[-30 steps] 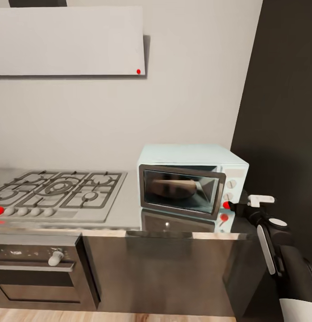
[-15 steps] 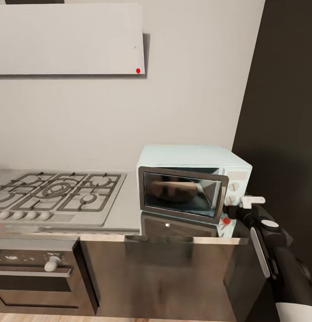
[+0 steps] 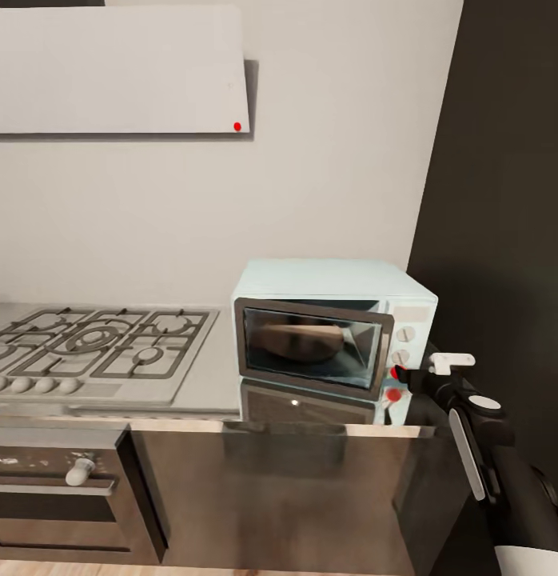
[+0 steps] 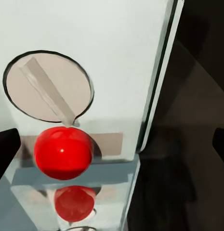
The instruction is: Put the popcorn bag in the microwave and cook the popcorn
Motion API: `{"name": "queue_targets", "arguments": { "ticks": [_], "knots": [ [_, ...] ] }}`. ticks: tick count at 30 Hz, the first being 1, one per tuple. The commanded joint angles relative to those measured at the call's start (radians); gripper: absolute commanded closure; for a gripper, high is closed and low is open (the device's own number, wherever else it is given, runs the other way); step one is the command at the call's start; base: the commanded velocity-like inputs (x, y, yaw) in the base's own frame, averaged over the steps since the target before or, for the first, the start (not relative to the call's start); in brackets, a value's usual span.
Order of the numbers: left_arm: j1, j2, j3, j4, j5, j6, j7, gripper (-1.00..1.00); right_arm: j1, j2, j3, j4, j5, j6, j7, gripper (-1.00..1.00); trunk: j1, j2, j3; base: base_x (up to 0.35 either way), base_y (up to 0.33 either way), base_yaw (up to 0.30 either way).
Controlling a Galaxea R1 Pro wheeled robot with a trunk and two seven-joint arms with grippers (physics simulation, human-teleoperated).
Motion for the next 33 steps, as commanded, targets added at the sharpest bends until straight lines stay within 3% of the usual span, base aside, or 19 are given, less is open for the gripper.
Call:
{"name": "queue_targets", "arguments": {
  "ticks": [1,6,9,16,25,28,29,33],
  "knots": [
    [0.000,0.000,0.001,-0.001,0.009,-0.001,-0.001,-1.00,-0.001,0.000,-0.001,-0.001,0.001,0.004,0.008,-1.00,0.000,0.000,-0.001,0.000,-0.014,0.000],
    [0.000,0.000,0.001,-0.001,0.009,-0.001,-0.001,-1.00,0.000,0.008,0.001,-0.001,-0.006,-0.006,0.021,-1.00,0.000,0.000,-0.001,0.000,-0.003,0.000],
    [0.000,-0.001,0.001,-0.001,0.009,-0.001,-0.001,-1.00,0.000,0.028,0.000,-0.001,-0.008,-0.009,0.079,-1.00,0.000,0.000,-0.001,0.000,0.000,0.000],
    [0.000,0.000,0.001,-0.002,0.009,-0.002,-0.001,-1.00,0.000,0.030,-0.004,0.002,-0.007,-0.010,0.191,-1.00,0.000,0.000,-0.001,0.000,0.000,0.000],
    [0.000,0.000,0.001,-0.002,0.009,-0.002,-0.001,-1.00,0.000,0.028,-0.003,0.001,-0.007,-0.010,0.201,-1.00,0.000,0.000,-0.001,0.000,0.000,0.000],
    [0.000,0.000,0.001,-0.002,0.009,-0.002,-0.001,-1.00,0.000,0.025,-0.003,0.001,-0.007,-0.013,0.243,-1.00,0.000,0.000,-0.001,0.000,0.000,0.000],
    [0.000,0.000,0.001,-0.002,0.009,-0.002,-0.001,-1.00,0.000,0.022,-0.007,0.001,-0.005,-0.014,0.299,-1.00,0.000,0.000,-0.001,0.000,0.000,0.000],
    [0.000,0.000,0.001,-0.002,0.009,-0.002,-0.001,-1.00,0.000,0.014,-0.136,0.005,-0.002,-0.015,0.498,-1.00,0.000,0.000,-0.001,0.000,0.000,0.000]
  ]
}}
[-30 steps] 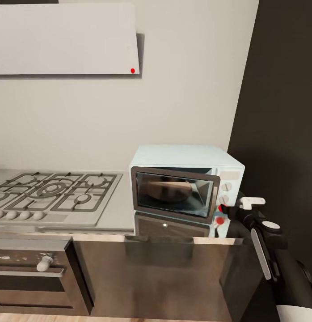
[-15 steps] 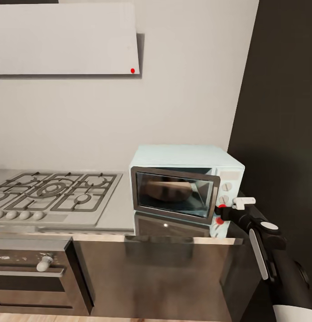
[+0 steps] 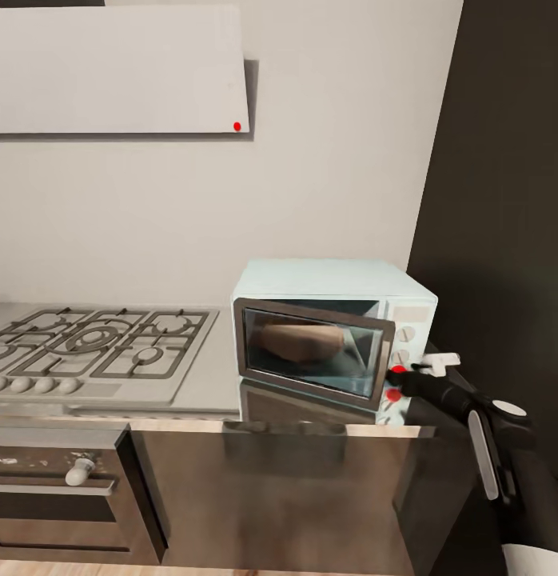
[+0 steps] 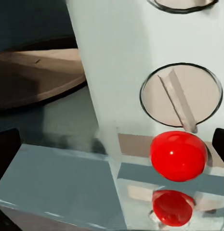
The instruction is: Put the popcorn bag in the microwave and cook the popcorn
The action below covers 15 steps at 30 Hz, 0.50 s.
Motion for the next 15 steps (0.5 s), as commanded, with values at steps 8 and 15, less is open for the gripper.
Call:
{"name": "queue_targets", "arguments": {
  "ticks": [8,15],
  "knots": [
    [0.000,0.000,0.001,0.000,0.009,-0.002,-0.001,-1.00,-0.001,-0.005,-0.037,0.001,-0.001,0.007,0.078,-1.00,0.000,-0.001,-0.001,0.000,0.000,0.000],
    [0.000,0.000,0.001,0.000,0.009,-0.002,-0.001,-1.00,0.000,-0.002,-0.035,0.010,0.000,0.005,0.210,-1.00,0.000,-0.001,-0.001,0.000,0.000,0.000]
  ]
}}
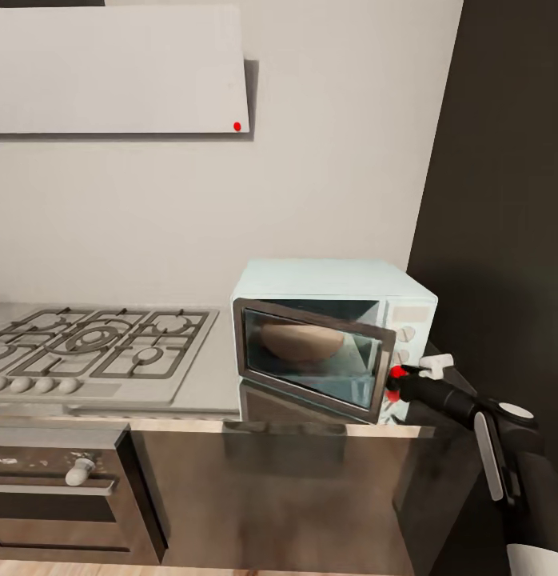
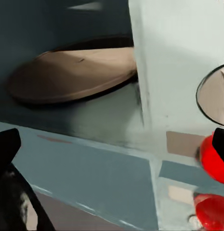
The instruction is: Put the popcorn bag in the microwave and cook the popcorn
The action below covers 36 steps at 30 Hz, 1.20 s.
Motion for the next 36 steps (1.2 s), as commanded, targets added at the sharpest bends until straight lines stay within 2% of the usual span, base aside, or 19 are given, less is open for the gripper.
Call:
{"name": "queue_targets", "arguments": {
  "ticks": [1,6,12,16,20,24,30,36],
  "knots": [
    [0.000,0.000,0.001,-0.001,0.009,-0.001,-0.001,-1.00,-0.001,0.002,-0.001,0.000,-0.008,0.012,0.034,-1.00,0.000,0.000,-0.001,0.000,0.000,0.000],
    [0.000,0.000,0.001,-0.001,0.009,-0.001,-0.001,-1.00,-0.001,0.001,-0.002,0.001,0.000,0.011,0.136,-1.00,0.000,0.000,-0.001,0.000,0.000,0.000],
    [0.000,0.000,0.001,-0.001,0.009,-0.001,-0.001,-1.00,-0.001,0.008,0.003,0.001,-0.003,0.010,0.210,-1.00,0.000,0.000,-0.001,0.000,0.000,0.000],
    [0.000,0.000,0.000,0.000,0.008,-0.001,-0.001,-1.00,-0.001,0.013,0.007,0.005,-0.004,0.011,0.289,-1.00,0.000,0.000,-0.001,0.000,0.000,0.000],
    [0.000,0.000,-0.002,0.000,0.008,-0.001,-0.001,-1.00,0.006,0.021,0.012,0.005,-0.004,0.013,0.300,-1.00,0.000,0.000,-0.001,0.000,0.000,0.000],
    [0.000,0.000,-0.002,0.000,0.008,-0.001,-0.001,-1.00,0.011,0.051,0.066,0.005,-0.001,0.021,0.299,-1.00,0.000,0.000,-0.001,0.000,0.000,0.000],
    [0.000,-0.001,-0.002,-0.001,0.008,-0.001,-0.001,-1.00,0.011,0.055,0.079,0.006,0.002,0.027,0.295,-1.00,0.000,0.000,-0.001,-0.015,0.000,0.000],
    [0.000,-0.002,-0.002,-0.002,0.008,-0.001,-0.001,-1.00,0.012,0.055,0.079,0.006,0.001,0.026,0.293,-1.00,0.000,0.000,-0.001,-0.189,0.001,0.000]
  ]
}}
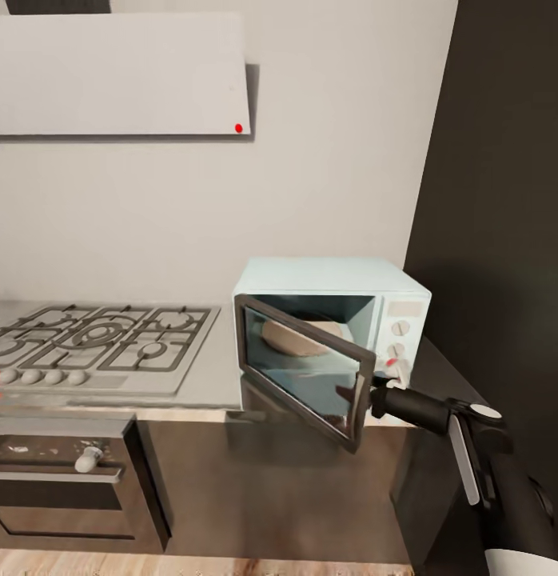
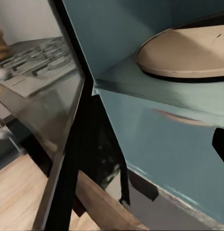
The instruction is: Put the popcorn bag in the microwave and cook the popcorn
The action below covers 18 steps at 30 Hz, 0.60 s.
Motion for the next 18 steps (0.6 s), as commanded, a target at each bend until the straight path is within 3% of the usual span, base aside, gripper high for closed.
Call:
{"name": "queue_targets", "arguments": {
  "ticks": [1,9,18],
  "knots": [
    [0.000,0.000,0.001,-0.001,0.010,-0.001,-0.001,-1.00,-0.001,0.000,-0.001,-0.001,0.001,0.008,0.006,-1.00,0.000,-0.001,-0.001,-0.228,0.042,0.000],
    [0.000,0.000,0.001,-0.001,0.010,-0.001,-0.001,-1.00,-0.001,0.002,-0.001,-0.001,0.000,0.008,0.005,-1.00,0.000,-0.001,-0.001,-0.195,0.136,0.000],
    [0.000,0.001,0.002,-0.001,0.010,-0.001,-0.001,-1.00,-0.001,0.000,-0.002,-0.001,0.000,0.008,0.005,-1.00,0.000,-0.001,-0.001,-0.104,0.294,0.000]
  ]
}}
